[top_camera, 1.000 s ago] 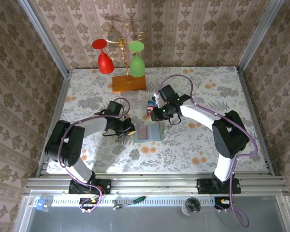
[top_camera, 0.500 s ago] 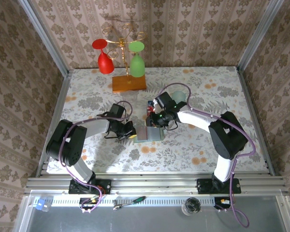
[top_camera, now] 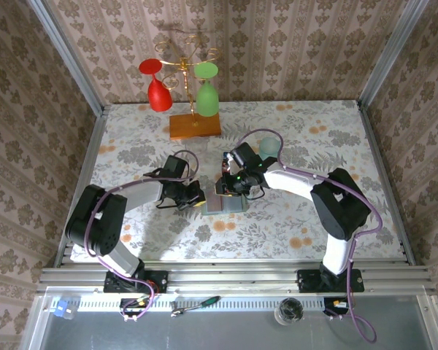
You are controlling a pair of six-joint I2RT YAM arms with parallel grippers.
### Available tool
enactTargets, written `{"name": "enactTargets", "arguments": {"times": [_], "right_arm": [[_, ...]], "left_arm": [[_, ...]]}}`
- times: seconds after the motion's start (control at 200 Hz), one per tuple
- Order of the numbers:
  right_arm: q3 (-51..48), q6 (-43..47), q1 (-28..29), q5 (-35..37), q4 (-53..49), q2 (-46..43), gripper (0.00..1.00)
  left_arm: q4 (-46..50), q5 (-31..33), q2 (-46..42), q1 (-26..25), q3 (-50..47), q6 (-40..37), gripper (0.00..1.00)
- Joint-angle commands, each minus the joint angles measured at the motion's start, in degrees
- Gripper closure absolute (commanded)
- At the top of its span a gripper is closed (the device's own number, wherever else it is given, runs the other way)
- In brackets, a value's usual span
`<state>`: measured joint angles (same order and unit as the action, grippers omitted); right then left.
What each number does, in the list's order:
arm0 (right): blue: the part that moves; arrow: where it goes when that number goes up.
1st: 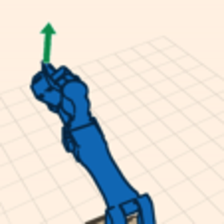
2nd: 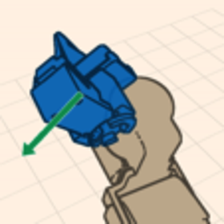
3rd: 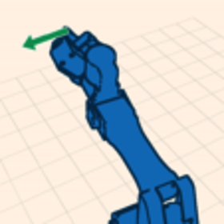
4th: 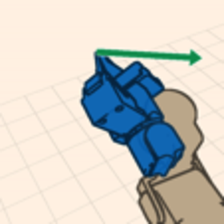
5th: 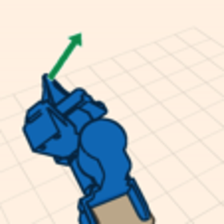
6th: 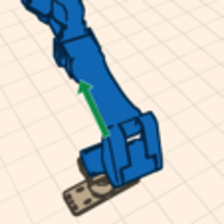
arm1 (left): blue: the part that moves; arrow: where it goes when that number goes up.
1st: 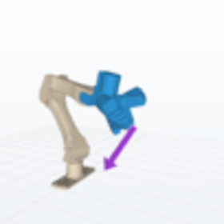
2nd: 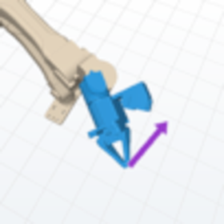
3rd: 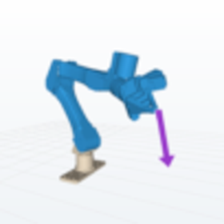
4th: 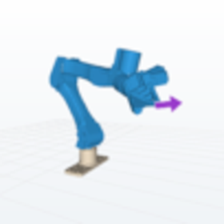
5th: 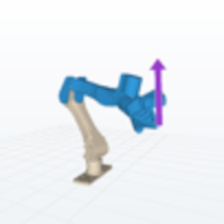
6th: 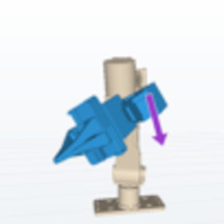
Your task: Take the credit cards out of the card holder
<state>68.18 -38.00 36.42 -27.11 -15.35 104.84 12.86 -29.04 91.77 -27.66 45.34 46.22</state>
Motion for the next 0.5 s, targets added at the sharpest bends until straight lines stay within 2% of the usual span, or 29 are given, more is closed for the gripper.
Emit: {"name": "enactTargets", "arguments": {"times": [0.0, 0.495], "right_arm": [[0.3, -1.0, 0.2, -0.9, 0.2, 1.1, 0.79], [1.1, -2.2, 0.3, -1.8, 0.0, 3.1, 0.79]], "left_arm": [[1.0, 0.7, 0.3, 0.4, -0.8, -1.2, 1.00], [1.6, 1.9, 0.7, 0.5, -1.3, -1.6, 1.00]]}}
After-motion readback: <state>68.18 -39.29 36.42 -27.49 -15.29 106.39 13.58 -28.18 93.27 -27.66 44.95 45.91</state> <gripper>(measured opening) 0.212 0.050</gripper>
